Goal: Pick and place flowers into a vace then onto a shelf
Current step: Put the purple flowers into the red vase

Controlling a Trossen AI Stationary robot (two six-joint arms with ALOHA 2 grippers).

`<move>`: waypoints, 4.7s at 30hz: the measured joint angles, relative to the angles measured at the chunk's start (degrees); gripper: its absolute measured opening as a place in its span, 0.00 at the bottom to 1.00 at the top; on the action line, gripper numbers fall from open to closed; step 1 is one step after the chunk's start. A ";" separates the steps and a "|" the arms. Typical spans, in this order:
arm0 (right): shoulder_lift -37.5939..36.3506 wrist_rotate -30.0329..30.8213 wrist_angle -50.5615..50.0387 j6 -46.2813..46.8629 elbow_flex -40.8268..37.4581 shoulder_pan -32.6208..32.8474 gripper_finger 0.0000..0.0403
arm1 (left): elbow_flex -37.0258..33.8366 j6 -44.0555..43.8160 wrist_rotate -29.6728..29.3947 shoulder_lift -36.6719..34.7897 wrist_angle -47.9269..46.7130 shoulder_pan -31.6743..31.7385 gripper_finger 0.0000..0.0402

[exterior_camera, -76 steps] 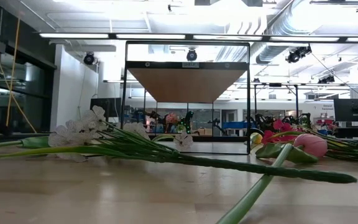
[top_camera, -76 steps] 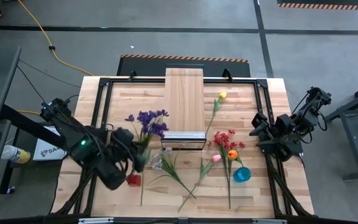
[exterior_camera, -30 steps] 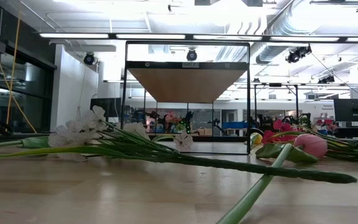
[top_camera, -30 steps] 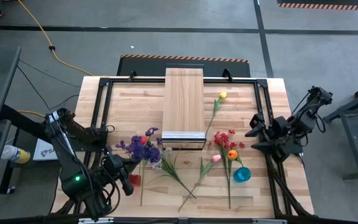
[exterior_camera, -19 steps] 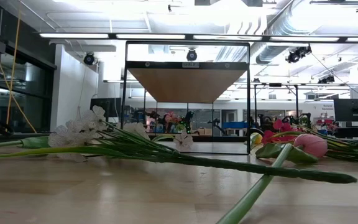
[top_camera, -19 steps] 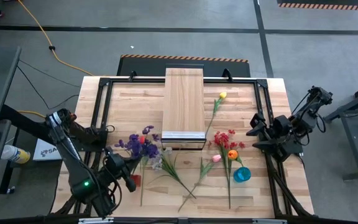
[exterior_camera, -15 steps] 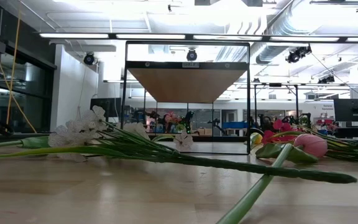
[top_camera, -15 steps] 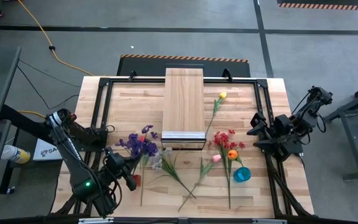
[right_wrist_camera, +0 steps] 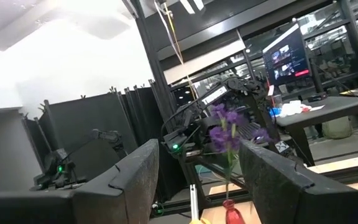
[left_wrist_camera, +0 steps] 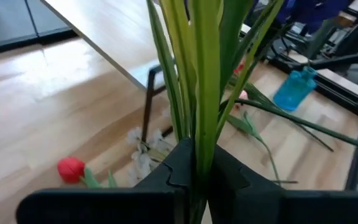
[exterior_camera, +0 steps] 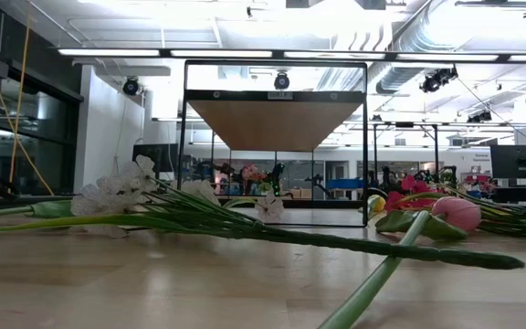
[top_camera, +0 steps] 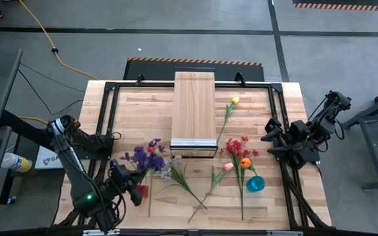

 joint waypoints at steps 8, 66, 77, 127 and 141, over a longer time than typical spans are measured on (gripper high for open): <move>0.01 1.54 0.58 -0.88 0.00 0.00 0.52 | 0.00 0.15 1.57 0.00 0.83 -0.61 0.17; 0.01 0.98 1.16 -1.59 0.04 0.00 0.51 | 0.02 0.63 13.38 0.04 2.58 -0.52 0.17; 0.02 0.98 0.72 -1.63 0.04 0.00 0.53 | 0.02 0.63 13.36 0.04 2.58 -0.52 0.17; 0.02 0.98 0.76 -2.64 0.00 0.02 0.53 | 0.04 0.46 18.84 0.04 3.02 -0.50 0.19; 0.00 0.98 0.76 -2.64 0.00 0.01 0.51 | 0.04 0.22 19.41 0.04 3.02 -0.52 0.66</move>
